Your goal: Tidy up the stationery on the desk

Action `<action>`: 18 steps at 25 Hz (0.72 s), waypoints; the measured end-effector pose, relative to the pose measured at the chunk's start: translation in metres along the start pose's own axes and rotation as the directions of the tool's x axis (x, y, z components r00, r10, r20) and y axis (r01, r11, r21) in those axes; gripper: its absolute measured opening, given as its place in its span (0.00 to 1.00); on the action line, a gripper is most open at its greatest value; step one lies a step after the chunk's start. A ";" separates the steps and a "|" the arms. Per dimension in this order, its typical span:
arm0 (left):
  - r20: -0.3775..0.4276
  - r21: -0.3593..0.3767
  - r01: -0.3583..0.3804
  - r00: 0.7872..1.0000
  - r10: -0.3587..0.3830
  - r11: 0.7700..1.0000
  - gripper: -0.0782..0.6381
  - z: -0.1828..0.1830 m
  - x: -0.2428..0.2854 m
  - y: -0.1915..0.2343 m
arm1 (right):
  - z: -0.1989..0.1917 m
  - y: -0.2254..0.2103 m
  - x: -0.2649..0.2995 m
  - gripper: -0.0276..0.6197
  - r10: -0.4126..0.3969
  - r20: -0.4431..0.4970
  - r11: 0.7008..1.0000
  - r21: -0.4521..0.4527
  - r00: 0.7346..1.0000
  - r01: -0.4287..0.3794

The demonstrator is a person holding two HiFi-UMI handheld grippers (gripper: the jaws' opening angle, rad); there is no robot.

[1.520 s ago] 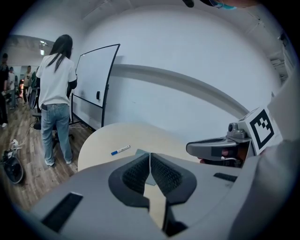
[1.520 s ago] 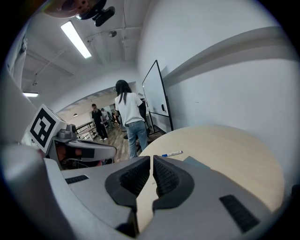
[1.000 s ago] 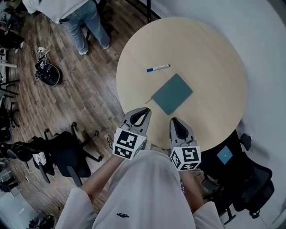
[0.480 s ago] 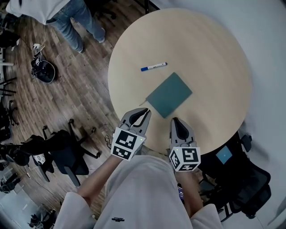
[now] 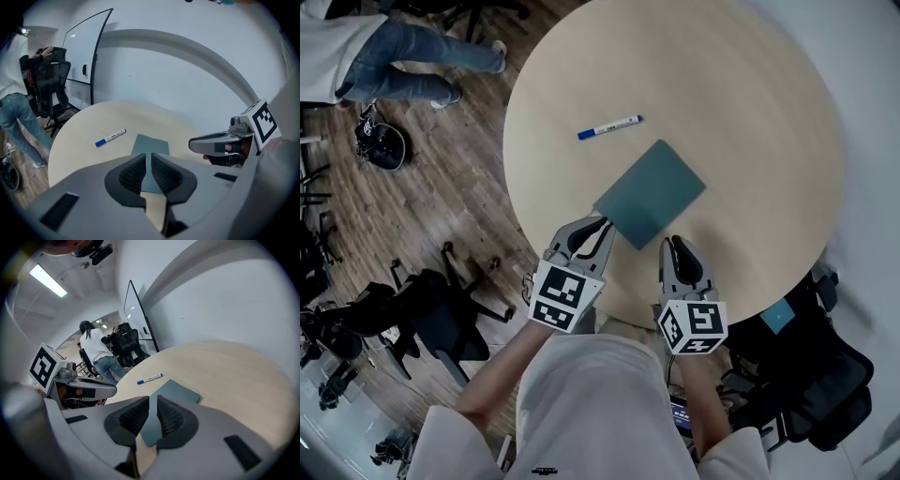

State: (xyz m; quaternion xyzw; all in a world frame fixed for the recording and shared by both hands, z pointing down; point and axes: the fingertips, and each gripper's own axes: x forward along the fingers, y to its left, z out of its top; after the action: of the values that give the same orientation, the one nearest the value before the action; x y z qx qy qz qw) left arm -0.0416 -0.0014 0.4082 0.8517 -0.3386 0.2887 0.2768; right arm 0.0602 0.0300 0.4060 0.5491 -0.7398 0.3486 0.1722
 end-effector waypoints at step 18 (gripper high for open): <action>-0.095 0.004 0.019 0.995 -0.018 1.000 0.32 -0.027 0.088 0.037 | -0.045 -0.049 0.067 0.26 -0.049 -0.097 0.989 0.136 0.994 0.062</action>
State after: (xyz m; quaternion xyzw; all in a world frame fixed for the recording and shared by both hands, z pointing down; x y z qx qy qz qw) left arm -0.0238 -0.0431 0.4960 0.8407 -0.3164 0.3272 0.2934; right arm 0.0778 0.0073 0.4961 0.5630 -0.6894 0.4197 0.1777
